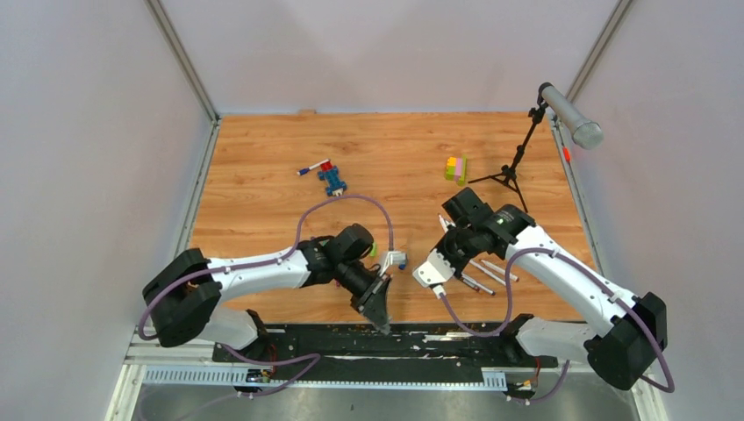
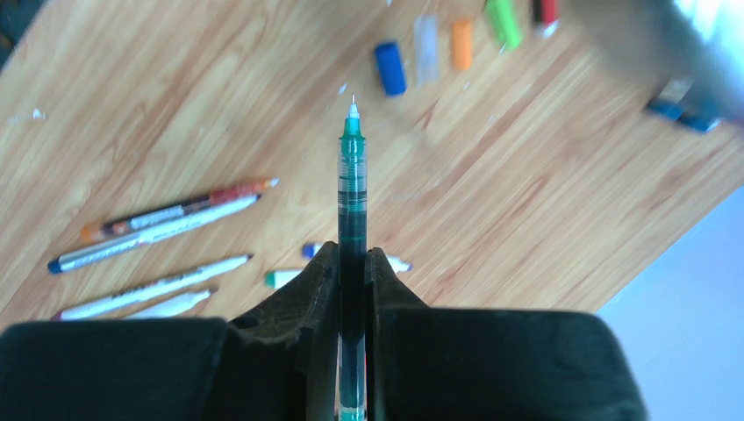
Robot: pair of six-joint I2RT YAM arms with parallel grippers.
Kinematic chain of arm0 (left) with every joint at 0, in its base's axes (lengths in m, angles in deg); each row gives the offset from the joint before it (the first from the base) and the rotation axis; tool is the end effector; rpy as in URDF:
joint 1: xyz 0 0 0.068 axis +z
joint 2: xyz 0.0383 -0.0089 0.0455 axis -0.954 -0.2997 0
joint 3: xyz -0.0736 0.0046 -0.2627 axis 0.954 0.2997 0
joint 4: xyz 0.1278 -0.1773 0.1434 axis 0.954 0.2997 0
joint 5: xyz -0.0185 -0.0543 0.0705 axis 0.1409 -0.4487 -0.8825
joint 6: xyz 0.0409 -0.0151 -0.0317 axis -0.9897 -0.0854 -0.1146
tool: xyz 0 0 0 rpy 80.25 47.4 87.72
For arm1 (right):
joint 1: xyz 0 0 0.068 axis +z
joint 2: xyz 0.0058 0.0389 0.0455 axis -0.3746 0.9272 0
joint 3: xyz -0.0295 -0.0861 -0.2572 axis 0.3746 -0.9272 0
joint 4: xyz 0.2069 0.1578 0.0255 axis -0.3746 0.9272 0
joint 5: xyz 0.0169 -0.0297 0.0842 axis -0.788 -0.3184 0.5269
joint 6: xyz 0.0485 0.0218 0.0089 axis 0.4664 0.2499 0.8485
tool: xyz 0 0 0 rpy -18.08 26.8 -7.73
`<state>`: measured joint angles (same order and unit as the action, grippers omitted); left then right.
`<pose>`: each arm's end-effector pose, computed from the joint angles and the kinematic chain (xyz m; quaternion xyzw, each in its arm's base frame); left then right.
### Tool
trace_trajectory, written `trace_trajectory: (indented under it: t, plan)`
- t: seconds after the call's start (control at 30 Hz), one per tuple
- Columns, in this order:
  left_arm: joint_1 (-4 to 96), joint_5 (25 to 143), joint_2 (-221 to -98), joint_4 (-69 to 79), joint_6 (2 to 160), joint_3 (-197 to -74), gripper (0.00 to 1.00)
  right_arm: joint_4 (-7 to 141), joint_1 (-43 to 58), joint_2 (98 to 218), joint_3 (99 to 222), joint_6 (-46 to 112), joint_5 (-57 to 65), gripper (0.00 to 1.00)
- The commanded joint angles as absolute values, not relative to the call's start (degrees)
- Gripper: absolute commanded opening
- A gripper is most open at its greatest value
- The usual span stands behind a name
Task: Open the pen caps
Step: Open the pen cap from the pen.
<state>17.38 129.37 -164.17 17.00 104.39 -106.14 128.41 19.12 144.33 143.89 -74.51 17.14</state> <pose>0.1307 -0.2381 0.2038 -0.3088 -0.7887 0.5276 0.0646 0.1463 0.1443 0.2795 -0.9269 0.2881 0.0691 0.2304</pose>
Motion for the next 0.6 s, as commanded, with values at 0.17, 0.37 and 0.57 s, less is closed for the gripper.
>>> trace_trajectory:
  t: [0.17, 0.37, 0.57]
  plan:
    - [16.4, 131.1, -155.9, 23.9, 102.6, -100.1, 0.00, 125.6, 11.6, 141.8, 141.3, -72.1, 17.7, 0.00]
    - [16.5, 109.4, -147.1, 25.5, 101.3, -100.5, 0.00, 123.2, 7.1, 136.0, 134.1, -57.6, 26.4, 0.00]
    - [16.5, 78.2, -139.2, 21.2, 108.8, -95.0, 0.00, 120.4, -2.8, 130.8, 129.6, -37.7, 32.5, 0.00]
